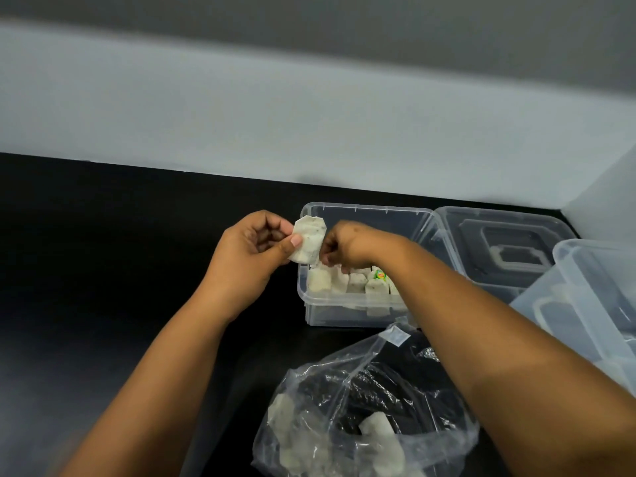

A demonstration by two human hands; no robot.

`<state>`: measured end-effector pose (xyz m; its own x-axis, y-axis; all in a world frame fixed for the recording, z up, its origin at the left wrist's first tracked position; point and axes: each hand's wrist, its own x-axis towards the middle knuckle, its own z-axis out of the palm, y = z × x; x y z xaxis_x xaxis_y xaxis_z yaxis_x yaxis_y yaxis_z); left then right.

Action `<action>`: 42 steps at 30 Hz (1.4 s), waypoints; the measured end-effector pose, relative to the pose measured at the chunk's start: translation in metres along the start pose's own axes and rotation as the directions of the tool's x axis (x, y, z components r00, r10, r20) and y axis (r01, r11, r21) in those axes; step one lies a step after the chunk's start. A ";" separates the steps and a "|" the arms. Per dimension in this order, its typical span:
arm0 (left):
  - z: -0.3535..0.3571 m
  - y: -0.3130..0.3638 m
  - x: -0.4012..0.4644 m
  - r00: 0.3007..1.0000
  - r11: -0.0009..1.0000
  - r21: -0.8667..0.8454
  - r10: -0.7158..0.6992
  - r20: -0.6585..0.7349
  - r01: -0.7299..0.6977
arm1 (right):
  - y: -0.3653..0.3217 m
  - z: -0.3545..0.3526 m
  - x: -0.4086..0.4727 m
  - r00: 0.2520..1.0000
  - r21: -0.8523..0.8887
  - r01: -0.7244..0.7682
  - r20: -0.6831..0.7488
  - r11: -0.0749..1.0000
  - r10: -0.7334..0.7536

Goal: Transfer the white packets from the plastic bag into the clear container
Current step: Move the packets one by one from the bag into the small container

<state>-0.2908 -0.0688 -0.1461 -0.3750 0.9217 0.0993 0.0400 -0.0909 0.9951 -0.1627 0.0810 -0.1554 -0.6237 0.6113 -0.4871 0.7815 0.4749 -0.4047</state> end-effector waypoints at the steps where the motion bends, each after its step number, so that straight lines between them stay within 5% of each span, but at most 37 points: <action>1: 0.001 0.000 0.000 1.000 1.000 -0.001 -0.002 0.009 0.002 | -0.001 -0.007 -0.007 1.000 0.009 0.012 -0.026 1.000 -0.012; 8: 0.013 -0.001 0.007 1.000 1.000 -0.022 -0.014 -0.007 0.013 | -0.020 -0.055 -0.070 0.930 0.433 0.234 -0.360 0.870 -0.071; 15: 0.023 -0.002 0.015 1.000 0.999 0.040 0.014 -0.026 -0.013 | -0.019 -0.050 -0.085 0.925 0.308 0.268 -0.348 0.913 -0.154; 20: 0.018 -0.015 0.017 0.979 0.899 0.435 0.049 -0.197 0.043 | -0.005 -0.040 -0.071 0.951 0.190 0.175 -0.287 0.966 -0.116; 24: 0.015 -0.023 0.013 0.973 0.891 0.398 -0.169 -0.158 0.219 | 0.003 -0.018 -0.053 0.996 0.075 0.081 -0.048 0.994 -0.078; 28: 0.013 -0.023 0.010 0.973 0.888 0.396 -0.215 -0.090 0.233 | 0.005 0.004 -0.034 0.995 -0.019 0.011 0.095 1.000 -0.009; 42: 0.016 -0.021 0.004 0.973 0.878 0.419 -0.210 -0.100 0.232 | 0.008 0.010 -0.026 0.998 -0.116 -0.051 0.021 0.992 0.054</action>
<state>-0.2782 -0.0571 -0.1669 -0.4658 0.8778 -0.1117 0.3358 0.2921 0.8955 -0.1407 0.0625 -0.1542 -0.5811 0.6226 -0.5241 0.8088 0.5133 -0.2869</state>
